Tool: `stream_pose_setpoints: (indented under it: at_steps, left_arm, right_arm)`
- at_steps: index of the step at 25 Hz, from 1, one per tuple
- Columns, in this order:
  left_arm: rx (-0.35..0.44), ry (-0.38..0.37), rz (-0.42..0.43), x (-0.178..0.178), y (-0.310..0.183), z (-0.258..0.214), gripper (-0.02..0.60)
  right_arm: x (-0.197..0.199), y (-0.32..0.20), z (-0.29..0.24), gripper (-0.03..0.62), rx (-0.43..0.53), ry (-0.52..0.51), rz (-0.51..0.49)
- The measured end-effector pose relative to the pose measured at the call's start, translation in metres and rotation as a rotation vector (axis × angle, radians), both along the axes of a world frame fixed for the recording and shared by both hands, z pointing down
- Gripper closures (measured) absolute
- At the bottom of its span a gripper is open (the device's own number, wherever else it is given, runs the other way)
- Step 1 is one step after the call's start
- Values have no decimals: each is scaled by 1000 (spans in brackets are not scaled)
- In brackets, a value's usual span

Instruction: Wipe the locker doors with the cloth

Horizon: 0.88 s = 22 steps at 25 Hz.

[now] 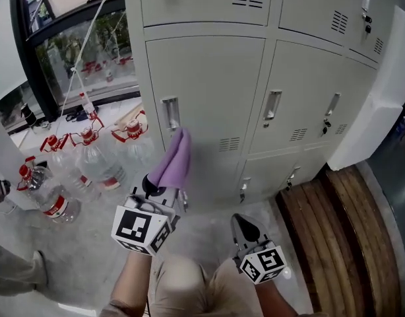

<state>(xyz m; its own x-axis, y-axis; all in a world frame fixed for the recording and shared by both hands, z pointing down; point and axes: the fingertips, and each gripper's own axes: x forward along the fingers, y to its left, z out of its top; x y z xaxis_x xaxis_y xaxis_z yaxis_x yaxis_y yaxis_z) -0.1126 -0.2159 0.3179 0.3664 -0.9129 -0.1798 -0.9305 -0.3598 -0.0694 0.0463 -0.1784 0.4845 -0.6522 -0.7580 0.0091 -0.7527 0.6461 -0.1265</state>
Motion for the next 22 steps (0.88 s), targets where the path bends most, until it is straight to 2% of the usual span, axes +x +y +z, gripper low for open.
stream_pose_setpoints:
  at_steps: [6,13,19,22]
  left_arm:
    - [68,22,-85,-31,-19,-55,543]
    - [138,95,-161,-71,-33,-120,543]
    - [125,105,-202,-94,-53,-142,543]
    - [125,85,-220,-96,-63,-151,543]
  right_arm:
    - [2,1,3,597,-4,6,2]
    - [0,2,7,597,-7,21,0]
    - [1,5,10,597,-14,27,0]
    - [1,6,10,597,-14,30,-1]
